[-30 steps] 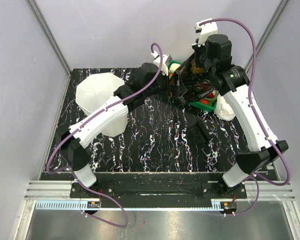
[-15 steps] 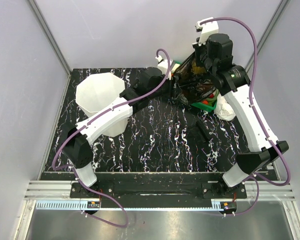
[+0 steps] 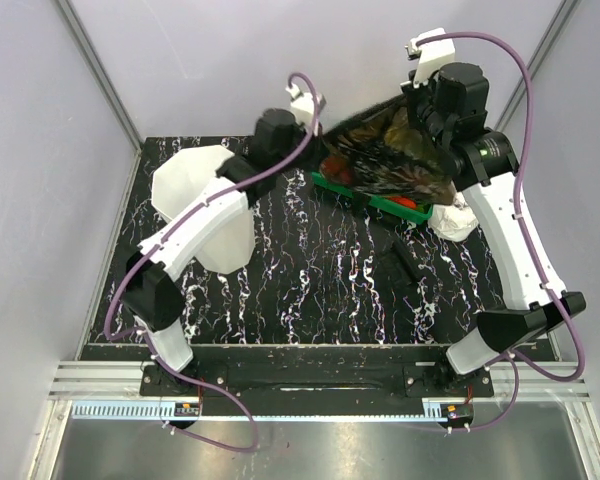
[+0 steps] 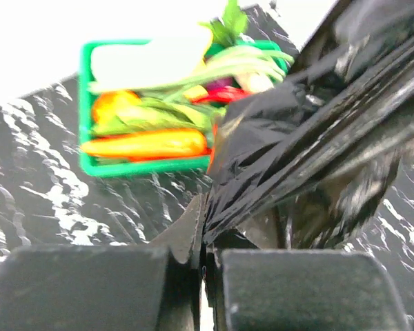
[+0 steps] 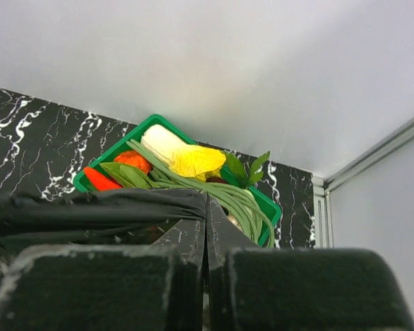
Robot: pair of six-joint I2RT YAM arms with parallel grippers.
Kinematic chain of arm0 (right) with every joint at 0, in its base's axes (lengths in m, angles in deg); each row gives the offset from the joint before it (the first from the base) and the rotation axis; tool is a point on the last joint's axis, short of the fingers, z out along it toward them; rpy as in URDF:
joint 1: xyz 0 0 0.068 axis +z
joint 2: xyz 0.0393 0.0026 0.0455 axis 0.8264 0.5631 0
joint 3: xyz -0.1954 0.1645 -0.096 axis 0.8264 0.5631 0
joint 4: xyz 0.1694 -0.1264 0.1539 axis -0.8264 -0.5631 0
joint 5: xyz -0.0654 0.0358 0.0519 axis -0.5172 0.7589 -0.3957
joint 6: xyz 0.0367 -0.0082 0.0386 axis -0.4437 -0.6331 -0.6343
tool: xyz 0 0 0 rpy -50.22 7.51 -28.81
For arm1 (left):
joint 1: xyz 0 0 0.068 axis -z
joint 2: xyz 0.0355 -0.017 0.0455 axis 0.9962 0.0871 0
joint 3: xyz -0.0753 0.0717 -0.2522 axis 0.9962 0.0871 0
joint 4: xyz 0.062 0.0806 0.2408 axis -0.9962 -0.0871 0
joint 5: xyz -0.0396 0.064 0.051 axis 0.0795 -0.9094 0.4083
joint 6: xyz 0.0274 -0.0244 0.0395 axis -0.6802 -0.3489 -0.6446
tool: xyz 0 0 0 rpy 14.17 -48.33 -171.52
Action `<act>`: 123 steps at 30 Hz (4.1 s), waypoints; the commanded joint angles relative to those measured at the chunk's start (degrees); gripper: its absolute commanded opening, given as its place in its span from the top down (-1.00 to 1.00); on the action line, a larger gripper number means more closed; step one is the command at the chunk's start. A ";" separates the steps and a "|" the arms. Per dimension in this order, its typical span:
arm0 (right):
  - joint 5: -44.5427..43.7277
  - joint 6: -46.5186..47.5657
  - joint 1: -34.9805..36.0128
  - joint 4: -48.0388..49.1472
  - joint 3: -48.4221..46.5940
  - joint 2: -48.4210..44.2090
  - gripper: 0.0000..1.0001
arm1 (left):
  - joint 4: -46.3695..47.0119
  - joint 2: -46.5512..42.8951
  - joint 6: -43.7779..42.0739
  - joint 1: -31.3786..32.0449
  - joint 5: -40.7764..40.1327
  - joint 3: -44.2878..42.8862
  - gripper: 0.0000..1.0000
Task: Put the trash bags into the trash bin
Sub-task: Unfold the trash bag at the center of the board, then place the trash bag in the trash bin.
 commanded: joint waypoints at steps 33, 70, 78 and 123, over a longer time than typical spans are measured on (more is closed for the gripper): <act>33.48 19.03 0.10 -15.86 40.59 -17.83 1.00 | -20.82 -13.31 -44.22 11.84 -5.39 19.07 1.00; 33.73 14.19 -1.31 -12.77 48.67 -23.28 1.00 | -14.48 -19.81 -37.01 12.98 -9.27 30.22 1.00; 26.44 15.51 -1.39 -18.13 21.80 -15.54 1.00 | -27.15 -15.60 -32.89 5.52 -2.67 -3.07 1.00; 76.34 -17.78 -4.82 -12.63 -36.43 13.37 1.00 | -23.38 -25.77 -46.84 -3.64 -20.93 -34.67 1.00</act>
